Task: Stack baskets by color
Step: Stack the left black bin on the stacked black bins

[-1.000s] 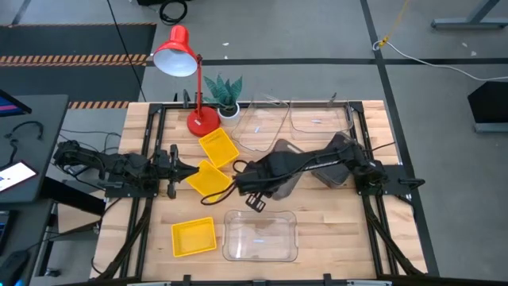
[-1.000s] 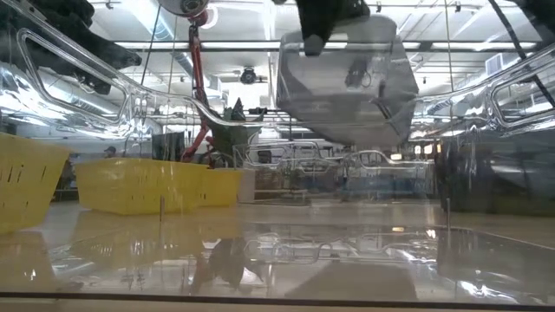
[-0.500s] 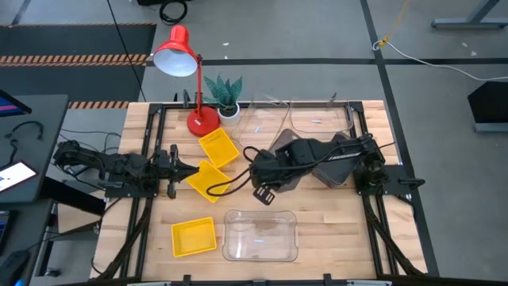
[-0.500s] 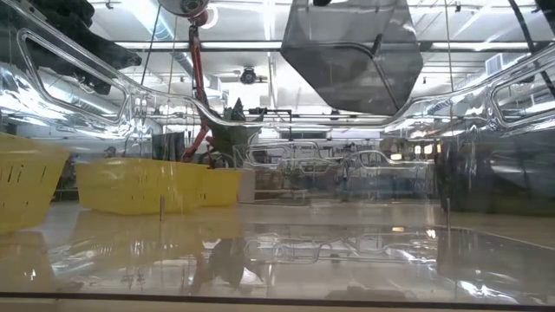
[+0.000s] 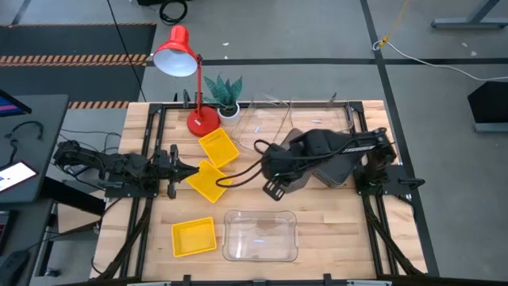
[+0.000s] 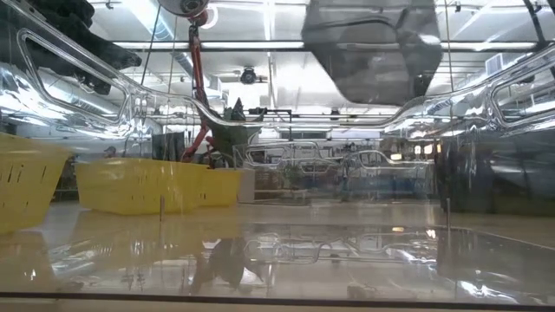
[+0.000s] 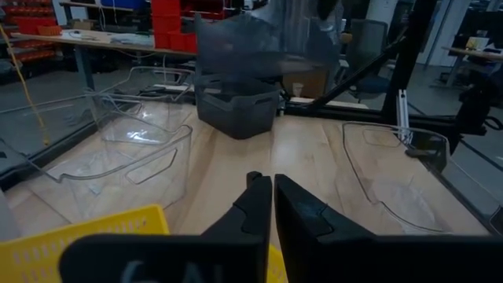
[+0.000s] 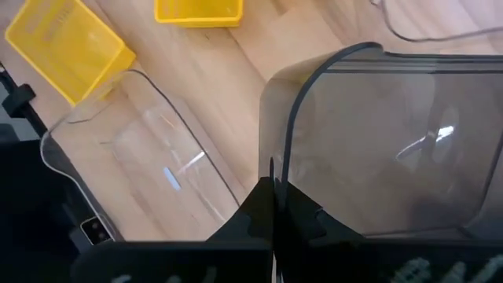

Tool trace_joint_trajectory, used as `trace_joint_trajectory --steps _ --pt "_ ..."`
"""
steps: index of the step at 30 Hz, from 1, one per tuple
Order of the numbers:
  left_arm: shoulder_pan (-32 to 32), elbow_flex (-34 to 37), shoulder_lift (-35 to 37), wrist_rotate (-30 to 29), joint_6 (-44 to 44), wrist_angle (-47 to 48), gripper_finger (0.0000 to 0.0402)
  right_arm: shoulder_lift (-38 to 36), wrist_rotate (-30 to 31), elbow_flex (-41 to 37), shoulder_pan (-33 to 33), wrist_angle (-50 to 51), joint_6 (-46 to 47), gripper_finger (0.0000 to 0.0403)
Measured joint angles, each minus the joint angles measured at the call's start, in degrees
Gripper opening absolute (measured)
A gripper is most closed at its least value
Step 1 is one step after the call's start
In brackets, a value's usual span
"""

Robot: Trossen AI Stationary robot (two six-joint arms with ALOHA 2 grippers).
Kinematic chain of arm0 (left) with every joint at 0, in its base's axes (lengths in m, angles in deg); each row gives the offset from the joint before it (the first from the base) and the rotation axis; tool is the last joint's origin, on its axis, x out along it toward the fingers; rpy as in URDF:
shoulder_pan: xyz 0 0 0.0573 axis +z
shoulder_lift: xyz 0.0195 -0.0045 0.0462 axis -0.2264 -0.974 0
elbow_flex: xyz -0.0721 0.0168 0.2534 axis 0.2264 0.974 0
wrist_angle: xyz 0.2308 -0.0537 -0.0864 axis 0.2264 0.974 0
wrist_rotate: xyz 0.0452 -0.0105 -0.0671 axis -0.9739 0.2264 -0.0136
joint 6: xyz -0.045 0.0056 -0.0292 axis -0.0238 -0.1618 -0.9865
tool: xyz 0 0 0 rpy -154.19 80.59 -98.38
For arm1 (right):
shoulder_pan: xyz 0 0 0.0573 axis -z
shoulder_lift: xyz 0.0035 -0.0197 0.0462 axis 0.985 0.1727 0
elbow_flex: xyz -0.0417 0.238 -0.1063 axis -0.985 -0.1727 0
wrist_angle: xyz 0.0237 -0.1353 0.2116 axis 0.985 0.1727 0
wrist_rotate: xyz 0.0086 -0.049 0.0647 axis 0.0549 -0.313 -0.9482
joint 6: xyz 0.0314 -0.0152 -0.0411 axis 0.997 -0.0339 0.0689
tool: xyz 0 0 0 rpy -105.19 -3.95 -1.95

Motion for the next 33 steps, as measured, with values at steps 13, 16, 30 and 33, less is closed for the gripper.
trace_joint_trajectory --steps 13,16,30,33 --pt "0.2 0.0 0.0 0.0 6.3 -6.9 0.0021 -19.6 1.3 -22.5 0.7 0.1 -0.3 0.0002" --pt "0.2 0.0 0.0 0.0 8.3 -7.8 0.0025 -21.9 2.0 -26.5 0.7 0.1 -0.2 0.0003" --pt "0.2 0.0 0.0 -0.1 8.6 -8.3 0.0024 -27.1 2.1 -46.4 1.0 0.0 -0.7 0.0003" --pt "0.2 0.0 0.0 -0.1 8.6 -8.6 0.0028 -28.2 2.1 -49.7 1.3 0.1 -1.9 0.0003"
